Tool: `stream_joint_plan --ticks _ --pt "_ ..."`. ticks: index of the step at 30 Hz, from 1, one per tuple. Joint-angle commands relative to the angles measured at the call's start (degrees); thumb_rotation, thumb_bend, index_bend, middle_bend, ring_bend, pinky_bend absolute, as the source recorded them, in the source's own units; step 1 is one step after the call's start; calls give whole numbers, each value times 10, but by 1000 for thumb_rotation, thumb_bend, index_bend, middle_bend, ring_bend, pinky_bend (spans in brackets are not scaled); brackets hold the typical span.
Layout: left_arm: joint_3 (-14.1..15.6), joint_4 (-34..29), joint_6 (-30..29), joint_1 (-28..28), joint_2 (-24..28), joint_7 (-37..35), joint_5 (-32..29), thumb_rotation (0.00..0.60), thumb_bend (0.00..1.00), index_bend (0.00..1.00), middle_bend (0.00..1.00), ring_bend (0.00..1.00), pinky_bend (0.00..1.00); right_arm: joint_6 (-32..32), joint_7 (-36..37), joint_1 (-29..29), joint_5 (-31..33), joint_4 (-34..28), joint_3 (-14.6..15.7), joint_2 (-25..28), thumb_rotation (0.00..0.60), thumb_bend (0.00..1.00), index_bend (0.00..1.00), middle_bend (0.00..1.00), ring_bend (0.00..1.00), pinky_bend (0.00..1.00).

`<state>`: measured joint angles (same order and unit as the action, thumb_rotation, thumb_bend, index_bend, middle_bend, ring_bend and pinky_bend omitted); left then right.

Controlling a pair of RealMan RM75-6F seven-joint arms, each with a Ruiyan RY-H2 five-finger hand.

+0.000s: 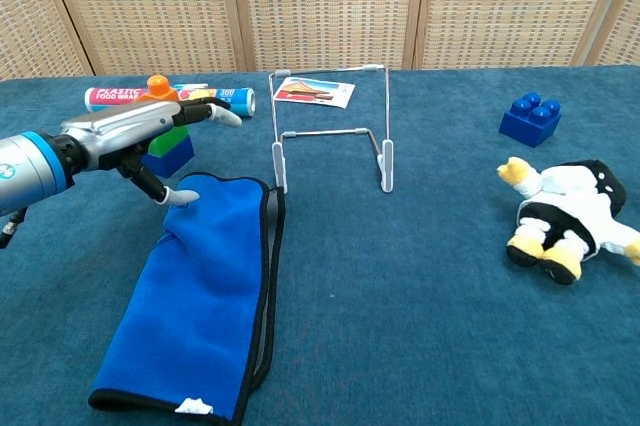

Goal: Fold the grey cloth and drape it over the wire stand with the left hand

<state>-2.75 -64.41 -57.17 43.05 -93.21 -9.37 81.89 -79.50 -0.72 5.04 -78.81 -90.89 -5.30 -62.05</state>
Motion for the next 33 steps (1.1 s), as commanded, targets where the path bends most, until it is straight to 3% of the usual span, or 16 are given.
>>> stream_joint_plan --ticks 1,9,20,26,33 --pt "-4 -14 29 10 15 -41 -1 600 298 137 0 0 0 1 0 0 0 1 0 -1 600 0 0 0 0 0" --pt "-22 -33 107 36 33 -92 -31 600 304 156 0 0 0 3 -6 2 1 0 1 -3 600 0 0 0 0 0" --pt "-57 -44 194 67 46 -2 -142 600 304 236 0 0 0 8 -10 4 6 3 1 -6 600 0 0 0 0 0" --pt "-58 -41 217 80 44 51 -187 600 305 333 0 0 0 10 -14 5 7 4 1 -7 600 0 0 0 0 0" --pt "-53 -17 219 93 25 129 -250 600 305 336 0 0 0 12 -17 6 11 3 1 -8 600 0 0 0 0 0"
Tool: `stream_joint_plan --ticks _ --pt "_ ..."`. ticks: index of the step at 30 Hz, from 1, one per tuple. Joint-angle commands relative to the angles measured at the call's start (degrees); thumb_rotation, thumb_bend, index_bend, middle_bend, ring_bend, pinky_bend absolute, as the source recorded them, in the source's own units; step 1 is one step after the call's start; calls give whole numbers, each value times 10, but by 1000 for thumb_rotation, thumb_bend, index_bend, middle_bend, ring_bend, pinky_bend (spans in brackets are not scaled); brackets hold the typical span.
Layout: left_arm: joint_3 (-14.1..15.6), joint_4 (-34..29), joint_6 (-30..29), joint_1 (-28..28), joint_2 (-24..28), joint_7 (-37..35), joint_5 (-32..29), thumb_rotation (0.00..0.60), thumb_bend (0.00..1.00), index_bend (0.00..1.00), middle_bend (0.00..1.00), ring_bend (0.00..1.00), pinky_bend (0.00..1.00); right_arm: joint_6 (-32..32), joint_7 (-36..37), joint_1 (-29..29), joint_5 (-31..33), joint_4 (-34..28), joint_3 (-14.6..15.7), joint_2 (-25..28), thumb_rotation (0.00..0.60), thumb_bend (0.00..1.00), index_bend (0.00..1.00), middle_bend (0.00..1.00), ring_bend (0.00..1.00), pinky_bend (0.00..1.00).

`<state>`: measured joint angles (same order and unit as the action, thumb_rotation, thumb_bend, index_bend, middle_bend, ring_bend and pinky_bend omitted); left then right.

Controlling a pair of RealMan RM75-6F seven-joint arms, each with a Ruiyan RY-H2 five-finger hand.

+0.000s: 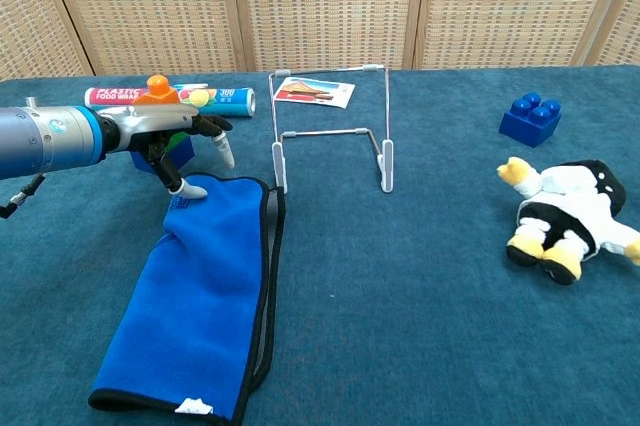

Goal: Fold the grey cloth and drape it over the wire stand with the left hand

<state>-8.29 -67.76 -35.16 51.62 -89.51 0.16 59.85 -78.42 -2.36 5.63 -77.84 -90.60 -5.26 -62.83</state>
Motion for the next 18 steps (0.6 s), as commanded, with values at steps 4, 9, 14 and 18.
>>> stream_joint_plan --ticks 4,9,14,18 --pt "3 35 -3 10 -26 54 -49 600 305 338 0 0 0 3 -1 1 3 1 0 -1 600 0 0 0 0 0" --pt "3 57 1 10 -35 56 -45 600 310 338 0 0 0 4 -4 2 5 1 0 -1 600 0 0 0 0 0" --pt "6 49 8 9 -29 60 -42 600 310 338 0 0 0 3 -5 1 5 -1 -1 0 600 0 0 0 0 0" --pt "10 44 6 9 -27 74 -45 600 315 338 0 0 0 4 -5 1 6 -3 0 1 600 0 0 0 0 0"
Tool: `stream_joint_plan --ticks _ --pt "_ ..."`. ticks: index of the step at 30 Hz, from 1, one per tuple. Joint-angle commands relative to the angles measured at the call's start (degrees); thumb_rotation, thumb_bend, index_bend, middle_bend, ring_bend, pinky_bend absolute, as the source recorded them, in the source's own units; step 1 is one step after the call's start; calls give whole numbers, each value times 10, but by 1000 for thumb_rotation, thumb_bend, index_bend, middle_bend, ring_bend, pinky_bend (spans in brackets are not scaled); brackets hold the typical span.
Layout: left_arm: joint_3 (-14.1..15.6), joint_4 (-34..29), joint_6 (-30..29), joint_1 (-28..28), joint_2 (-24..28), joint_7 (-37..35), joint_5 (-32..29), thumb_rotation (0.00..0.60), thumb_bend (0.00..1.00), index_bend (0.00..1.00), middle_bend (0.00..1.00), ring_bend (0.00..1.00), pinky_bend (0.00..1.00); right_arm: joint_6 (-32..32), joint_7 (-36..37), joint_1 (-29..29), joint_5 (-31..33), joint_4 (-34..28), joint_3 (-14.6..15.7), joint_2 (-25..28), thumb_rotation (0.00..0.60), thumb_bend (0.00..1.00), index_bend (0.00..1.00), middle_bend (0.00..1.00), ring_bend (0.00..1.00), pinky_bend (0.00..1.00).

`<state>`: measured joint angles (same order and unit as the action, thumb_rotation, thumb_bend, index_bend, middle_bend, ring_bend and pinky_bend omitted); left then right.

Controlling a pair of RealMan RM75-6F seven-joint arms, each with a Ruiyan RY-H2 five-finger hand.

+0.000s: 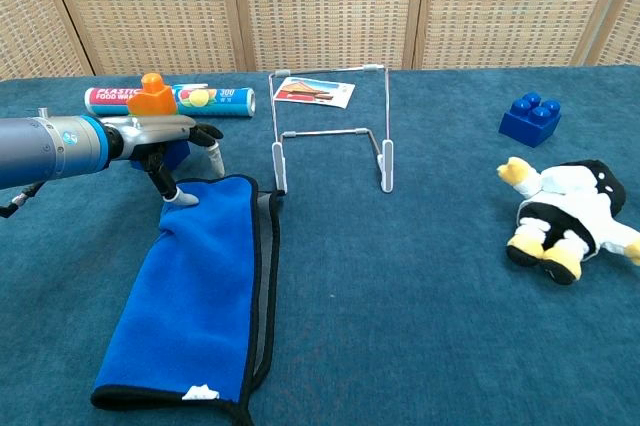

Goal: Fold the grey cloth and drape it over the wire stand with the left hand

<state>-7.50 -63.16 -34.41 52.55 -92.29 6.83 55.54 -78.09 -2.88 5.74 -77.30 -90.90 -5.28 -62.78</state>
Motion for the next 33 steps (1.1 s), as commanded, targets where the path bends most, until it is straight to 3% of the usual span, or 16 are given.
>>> stream_joint_plan --ticks 1,16,25,28,33 --pt "3 -2 -1 0 0 11 -5 600 315 338 0 0 0 0 0 0 0 -1 0 0 600 0 0 0 0 0" --pt "7 4 -4 1 -20 42 -32 600 319 385 0 0 0 2 7 0 -1 -1 1 3 600 0 0 0 0 0" --pt "5 -1 -8 -2 -21 48 -37 600 324 584 0 0 0 2 9 0 -3 -1 2 4 600 0 0 0 0 0" --pt "5 -3 -9 -3 -21 46 -36 600 327 606 0 0 0 3 9 0 -3 -2 2 4 600 0 0 0 0 0" --pt "7 -3 -10 -5 -22 48 -34 600 427 686 0 0 0 3 9 0 -4 -2 3 4 600 0 0 0 0 0"
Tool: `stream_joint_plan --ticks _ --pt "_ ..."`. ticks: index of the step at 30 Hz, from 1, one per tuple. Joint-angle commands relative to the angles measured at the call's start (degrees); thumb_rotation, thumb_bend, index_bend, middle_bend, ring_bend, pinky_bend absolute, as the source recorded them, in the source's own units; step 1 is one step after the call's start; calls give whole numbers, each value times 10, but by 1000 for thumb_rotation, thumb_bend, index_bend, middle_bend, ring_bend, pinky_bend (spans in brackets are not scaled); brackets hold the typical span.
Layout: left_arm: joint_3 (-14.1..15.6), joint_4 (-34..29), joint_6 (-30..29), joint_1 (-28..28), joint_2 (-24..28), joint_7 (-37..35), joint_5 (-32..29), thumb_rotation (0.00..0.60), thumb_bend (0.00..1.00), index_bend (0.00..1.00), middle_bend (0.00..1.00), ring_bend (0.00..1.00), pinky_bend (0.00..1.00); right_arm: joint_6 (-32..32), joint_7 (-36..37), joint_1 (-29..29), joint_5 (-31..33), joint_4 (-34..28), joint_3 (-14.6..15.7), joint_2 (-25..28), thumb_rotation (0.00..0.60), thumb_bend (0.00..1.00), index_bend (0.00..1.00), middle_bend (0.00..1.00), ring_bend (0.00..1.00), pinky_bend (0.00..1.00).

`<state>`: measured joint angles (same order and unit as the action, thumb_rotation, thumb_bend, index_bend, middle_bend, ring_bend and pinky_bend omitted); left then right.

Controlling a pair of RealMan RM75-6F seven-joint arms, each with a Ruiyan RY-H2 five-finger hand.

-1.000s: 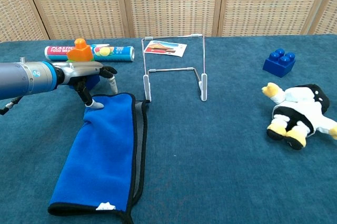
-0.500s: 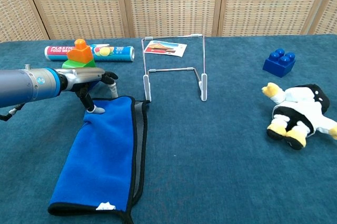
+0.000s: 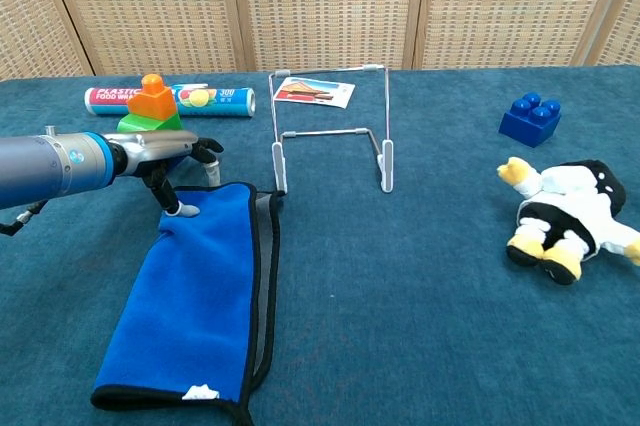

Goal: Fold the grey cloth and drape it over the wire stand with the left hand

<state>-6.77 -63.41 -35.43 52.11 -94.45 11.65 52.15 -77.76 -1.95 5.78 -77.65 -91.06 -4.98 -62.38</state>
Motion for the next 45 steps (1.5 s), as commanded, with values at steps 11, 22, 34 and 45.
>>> stream_joint_plan --ticks 11,22,34,45 --pt "-9 -23 -13 -9 11 -23 25 600 433 793 0 0 0 -4 4 -2 -3 -1 1 2 600 0 0 0 0 0" --pt "-12 -43 -24 -17 21 -37 46 600 434 808 0 0 0 -6 9 -3 -6 -2 2 4 600 0 0 0 0 0" --pt "-16 -123 -79 -53 74 -122 142 600 432 809 0 0 0 -11 14 -5 -11 -5 2 7 600 0 0 0 0 0" --pt "-21 -189 -123 -71 125 -164 202 600 435 826 0 0 0 -16 16 -7 -17 -9 4 9 600 0 0 0 0 0"
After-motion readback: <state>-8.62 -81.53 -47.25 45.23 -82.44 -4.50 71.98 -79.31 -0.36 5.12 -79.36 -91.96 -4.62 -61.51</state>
